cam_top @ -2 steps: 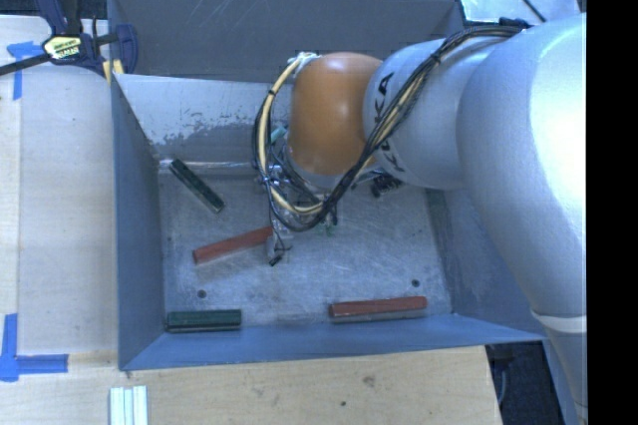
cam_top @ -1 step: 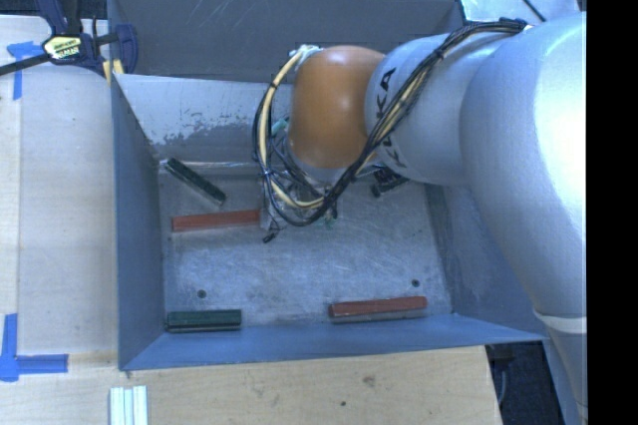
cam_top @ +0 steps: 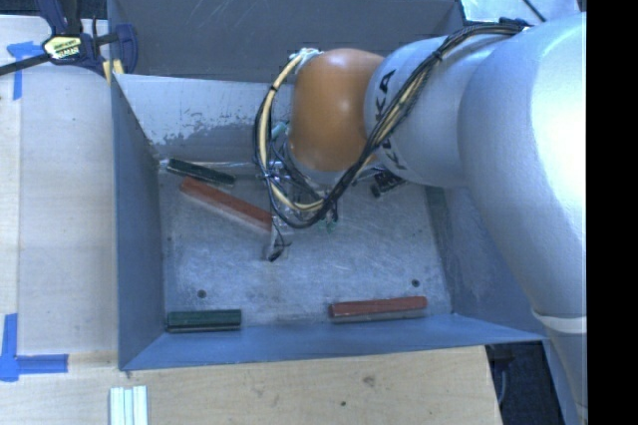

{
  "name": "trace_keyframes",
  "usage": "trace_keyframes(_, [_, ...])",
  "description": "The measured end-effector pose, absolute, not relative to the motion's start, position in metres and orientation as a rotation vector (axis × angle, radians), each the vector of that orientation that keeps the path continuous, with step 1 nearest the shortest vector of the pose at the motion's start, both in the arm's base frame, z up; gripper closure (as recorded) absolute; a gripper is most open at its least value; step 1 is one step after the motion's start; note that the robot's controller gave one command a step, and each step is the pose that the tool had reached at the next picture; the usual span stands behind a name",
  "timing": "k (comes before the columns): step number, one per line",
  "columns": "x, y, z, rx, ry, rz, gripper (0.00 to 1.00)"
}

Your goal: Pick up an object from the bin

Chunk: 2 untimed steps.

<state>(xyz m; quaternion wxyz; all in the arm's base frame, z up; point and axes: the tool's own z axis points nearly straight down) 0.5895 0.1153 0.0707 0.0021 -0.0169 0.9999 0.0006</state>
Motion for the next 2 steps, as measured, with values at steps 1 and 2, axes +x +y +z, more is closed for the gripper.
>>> trace_keyframes(1, [0.590,0.115,0.071,-0.052,3.136,0.002,1.00])
trace_keyframes(2, [0.607,0.124,0.220,-0.370,3.108,0.001,1.00])
